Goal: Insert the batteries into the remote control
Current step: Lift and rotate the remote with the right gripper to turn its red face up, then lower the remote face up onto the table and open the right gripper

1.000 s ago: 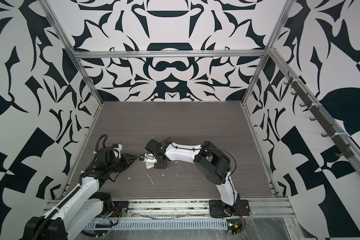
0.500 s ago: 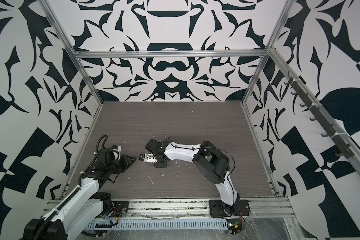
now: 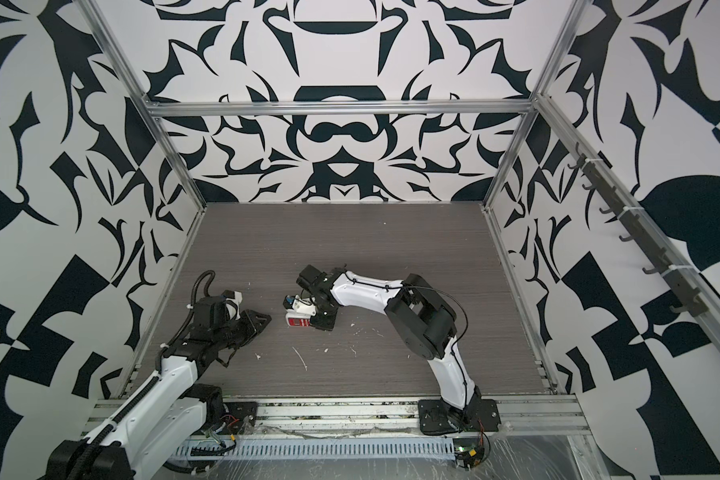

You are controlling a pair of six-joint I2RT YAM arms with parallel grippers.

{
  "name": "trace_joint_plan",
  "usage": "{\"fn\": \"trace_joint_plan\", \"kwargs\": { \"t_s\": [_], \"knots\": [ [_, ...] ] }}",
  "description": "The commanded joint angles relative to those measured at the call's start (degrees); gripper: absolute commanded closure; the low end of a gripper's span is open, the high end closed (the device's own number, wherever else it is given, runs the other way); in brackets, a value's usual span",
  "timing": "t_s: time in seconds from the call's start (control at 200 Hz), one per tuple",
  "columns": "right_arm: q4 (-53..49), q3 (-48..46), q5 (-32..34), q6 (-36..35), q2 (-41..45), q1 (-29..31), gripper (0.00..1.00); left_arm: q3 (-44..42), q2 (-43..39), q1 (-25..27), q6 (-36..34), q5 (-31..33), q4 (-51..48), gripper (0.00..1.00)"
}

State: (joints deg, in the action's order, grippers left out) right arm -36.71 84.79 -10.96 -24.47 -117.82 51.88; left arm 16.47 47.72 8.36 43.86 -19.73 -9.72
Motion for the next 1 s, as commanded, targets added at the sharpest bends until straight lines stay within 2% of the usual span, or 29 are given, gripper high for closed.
{"fn": "trace_joint_plan", "kwargs": {
  "t_s": [0.0,0.63,0.995],
  "knots": [
    [-1.8,1.1,-4.6,3.5,1.9,-1.2,0.62,1.2,-0.6,-0.2,-0.9,0.1,-1.4,0.73],
    [-0.7,-3.9,-4.2,6.7,5.1,-2.3,0.29,1.0,-0.2,-0.2,-0.7,-0.6,-1.3,0.72],
    [1.2,-7.7,-5.8,9.4,6.9,-0.1,0.26,1.4,0.1,-0.2,-1.2,0.3,-2.1,0.65]
  ]
}}
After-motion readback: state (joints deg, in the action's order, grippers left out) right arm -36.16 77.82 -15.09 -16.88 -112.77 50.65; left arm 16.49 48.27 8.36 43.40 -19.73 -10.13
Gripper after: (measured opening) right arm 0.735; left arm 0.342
